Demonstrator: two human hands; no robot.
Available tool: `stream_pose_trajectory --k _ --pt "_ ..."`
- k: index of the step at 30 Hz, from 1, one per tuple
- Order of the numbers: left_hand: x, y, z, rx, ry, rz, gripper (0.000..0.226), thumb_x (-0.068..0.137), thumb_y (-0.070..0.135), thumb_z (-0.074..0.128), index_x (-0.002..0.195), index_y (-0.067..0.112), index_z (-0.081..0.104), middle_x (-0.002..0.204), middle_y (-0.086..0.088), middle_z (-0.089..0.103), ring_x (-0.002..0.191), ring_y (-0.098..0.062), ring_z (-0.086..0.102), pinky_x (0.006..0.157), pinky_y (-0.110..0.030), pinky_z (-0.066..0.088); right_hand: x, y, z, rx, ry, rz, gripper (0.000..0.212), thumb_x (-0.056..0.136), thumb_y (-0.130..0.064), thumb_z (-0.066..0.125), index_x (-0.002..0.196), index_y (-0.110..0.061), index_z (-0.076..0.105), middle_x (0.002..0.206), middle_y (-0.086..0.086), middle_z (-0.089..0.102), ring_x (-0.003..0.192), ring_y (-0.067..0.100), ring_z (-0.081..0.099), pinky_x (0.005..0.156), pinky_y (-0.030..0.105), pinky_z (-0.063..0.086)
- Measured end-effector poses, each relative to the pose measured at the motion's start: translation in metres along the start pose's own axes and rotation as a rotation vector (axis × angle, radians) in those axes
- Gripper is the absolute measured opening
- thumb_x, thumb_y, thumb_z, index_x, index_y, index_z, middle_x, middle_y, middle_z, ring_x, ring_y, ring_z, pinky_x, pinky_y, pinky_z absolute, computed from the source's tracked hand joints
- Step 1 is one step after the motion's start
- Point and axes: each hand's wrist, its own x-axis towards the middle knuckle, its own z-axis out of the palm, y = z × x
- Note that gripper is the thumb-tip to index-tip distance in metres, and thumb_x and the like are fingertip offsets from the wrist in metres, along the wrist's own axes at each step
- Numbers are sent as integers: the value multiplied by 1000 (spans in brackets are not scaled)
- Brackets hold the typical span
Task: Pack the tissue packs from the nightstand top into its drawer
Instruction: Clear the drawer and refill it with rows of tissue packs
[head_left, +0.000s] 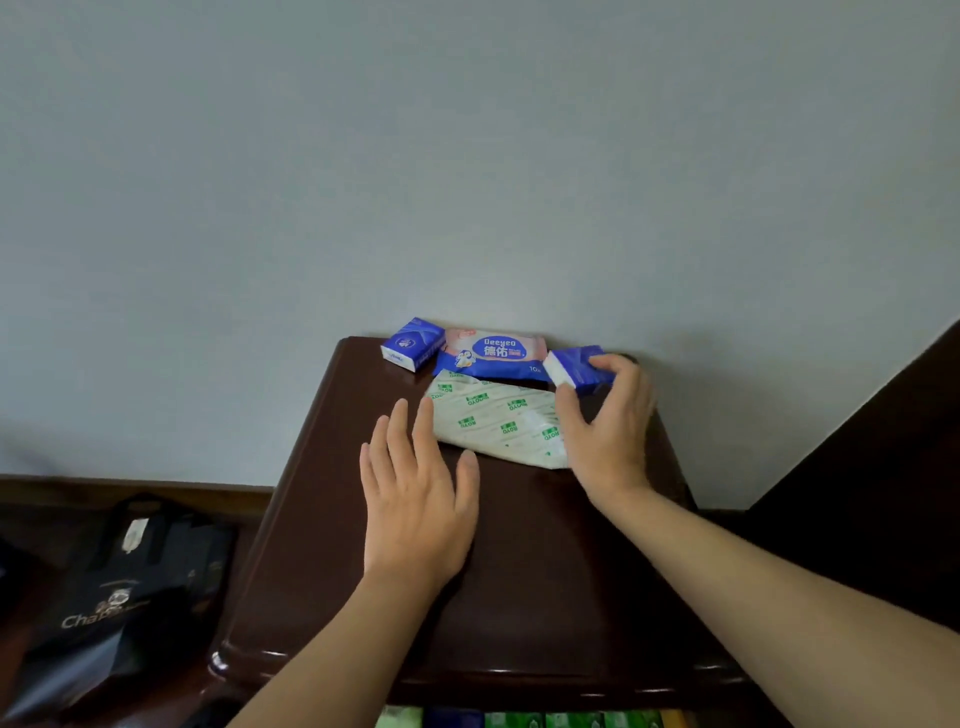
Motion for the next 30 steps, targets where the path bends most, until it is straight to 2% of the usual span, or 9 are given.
stream_pose_trajectory --k 3,6,10,15,20,22,24,26,30 --pt "19 -10 -10 41 33 -33 48 109 22 36 151 -1 33 160 -28 31 151 -46 24 123 -57 22 -34 -20 2 -3 -112 -168 46 90 -34 64 128 -10 54 129 5 55 118 20 51 104 33 39" --pt "42 -26 -14 -76 208 -29 45 101 8 58 142 -7 49 144 -27 52 137 -47 47 112 -60 40 -44 -28 7 -164 -276 -228 51 95 -39 62 138 -15 52 138 5 51 125 24 49 106 38 43" --pt "69 -38 -5 -56 156 -76 47 108 24 38 155 19 39 158 -15 35 147 -31 32 122 -44 26 -46 -29 14 -436 -353 -210 57 96 -44 60 147 -22 47 140 9 46 123 25 46 99 42 50" --pt "110 -41 5 -116 164 -57 45 108 31 41 153 29 42 158 -14 34 145 -31 33 122 -46 24 -46 -22 20 -506 -347 -277 52 97 -49 55 143 -26 50 137 6 45 121 21 47 94 41 54" --pt "145 -50 14 -120 78 -127 63 99 52 52 158 41 31 159 -6 39 151 -28 28 127 -52 15 -46 -19 22 -470 -341 -288 51 96 -50 56 142 -27 50 137 3 45 122 20 48 91 38 55" --pt "153 -51 16 -117 43 -88 63 98 50 55 157 38 35 150 -2 49 146 -27 34 127 -53 14 -45 -20 23 -479 -349 -278 52 96 -51 55 142 -28 49 137 3 45 123 19 48 91 36 55" --pt "156 -51 18 -152 56 -73 60 99 43 58 154 30 40 142 -4 55 138 -28 42 125 -48 21 -46 -20 23 -483 -356 -258 52 96 -51 56 142 -29 48 138 2 45 124 18 47 91 36 55" --pt "150 -54 16 -228 93 -89 59 98 35 61 152 19 43 139 -8 55 130 -30 44 117 -41 30 -46 -20 22 -460 -353 -246 52 95 -52 57 141 -28 47 137 1 45 124 16 47 92 35 54" --pt "116 -65 2 -428 89 -164 69 90 23 69 152 12 40 144 -7 51 134 -27 38 115 -36 33 -44 -21 22 -439 -355 -239 55 94 -51 60 139 -24 45 134 0 49 120 16 49 90 35 55"
